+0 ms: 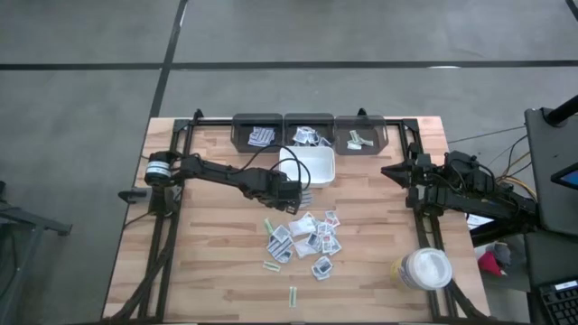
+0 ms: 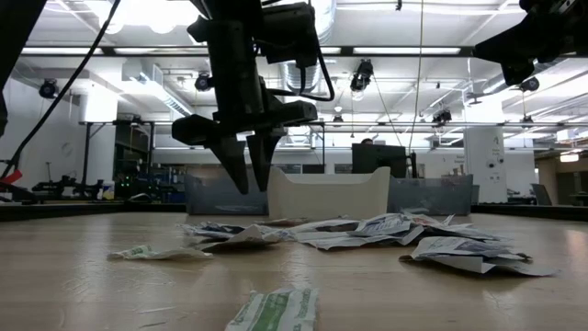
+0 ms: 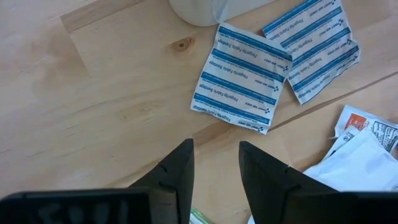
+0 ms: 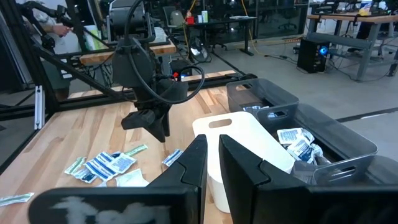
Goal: Pick & Place First Aid Supplies
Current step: Put the blue bandage pack into the left gray bin
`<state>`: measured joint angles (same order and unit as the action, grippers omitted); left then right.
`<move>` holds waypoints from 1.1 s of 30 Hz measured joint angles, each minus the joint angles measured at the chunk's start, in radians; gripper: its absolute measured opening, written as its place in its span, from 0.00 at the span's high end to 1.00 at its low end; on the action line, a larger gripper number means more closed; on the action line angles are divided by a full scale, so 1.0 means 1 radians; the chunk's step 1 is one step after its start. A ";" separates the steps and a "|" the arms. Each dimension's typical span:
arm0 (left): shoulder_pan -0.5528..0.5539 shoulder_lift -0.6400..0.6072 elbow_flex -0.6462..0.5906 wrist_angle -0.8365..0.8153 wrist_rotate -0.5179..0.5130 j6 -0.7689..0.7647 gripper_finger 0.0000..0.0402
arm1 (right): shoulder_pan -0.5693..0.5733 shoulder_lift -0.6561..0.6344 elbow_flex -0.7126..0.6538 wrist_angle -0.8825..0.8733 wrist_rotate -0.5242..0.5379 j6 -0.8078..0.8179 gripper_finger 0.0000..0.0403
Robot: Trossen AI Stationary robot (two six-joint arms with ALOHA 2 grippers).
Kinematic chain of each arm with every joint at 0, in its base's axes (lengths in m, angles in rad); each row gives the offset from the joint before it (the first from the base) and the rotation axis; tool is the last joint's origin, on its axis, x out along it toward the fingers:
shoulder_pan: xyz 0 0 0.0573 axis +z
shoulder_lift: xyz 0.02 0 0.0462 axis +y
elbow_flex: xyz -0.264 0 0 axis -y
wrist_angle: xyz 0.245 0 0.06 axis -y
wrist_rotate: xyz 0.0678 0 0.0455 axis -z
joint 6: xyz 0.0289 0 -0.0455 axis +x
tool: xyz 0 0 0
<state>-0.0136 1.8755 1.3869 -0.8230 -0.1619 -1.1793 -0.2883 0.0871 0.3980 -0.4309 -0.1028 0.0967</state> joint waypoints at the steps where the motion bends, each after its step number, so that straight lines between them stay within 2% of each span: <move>1: 0.001 0.000 0.000 0.000 0.000 0.000 0.70 | 0.000 0.000 0.000 0.000 0.000 0.000 0.90; 15: 0.010 -0.002 0.001 0.010 -0.001 -0.020 0.70 | 0.000 0.000 0.000 0.000 0.000 0.000 0.90; 21: 0.033 -0.002 0.000 0.103 -0.003 0.018 0.70 | 0.000 0.000 0.000 0.000 0.000 0.000 0.90; 33: 0.041 0.072 0.000 0.105 -0.008 -0.017 0.70 | 0.000 0.000 0.000 0.000 0.000 0.000 0.90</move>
<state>0.0269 1.9476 1.3869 -0.7176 -0.1696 -1.1965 -0.2882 0.0870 0.3981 -0.4306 -0.1028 0.0967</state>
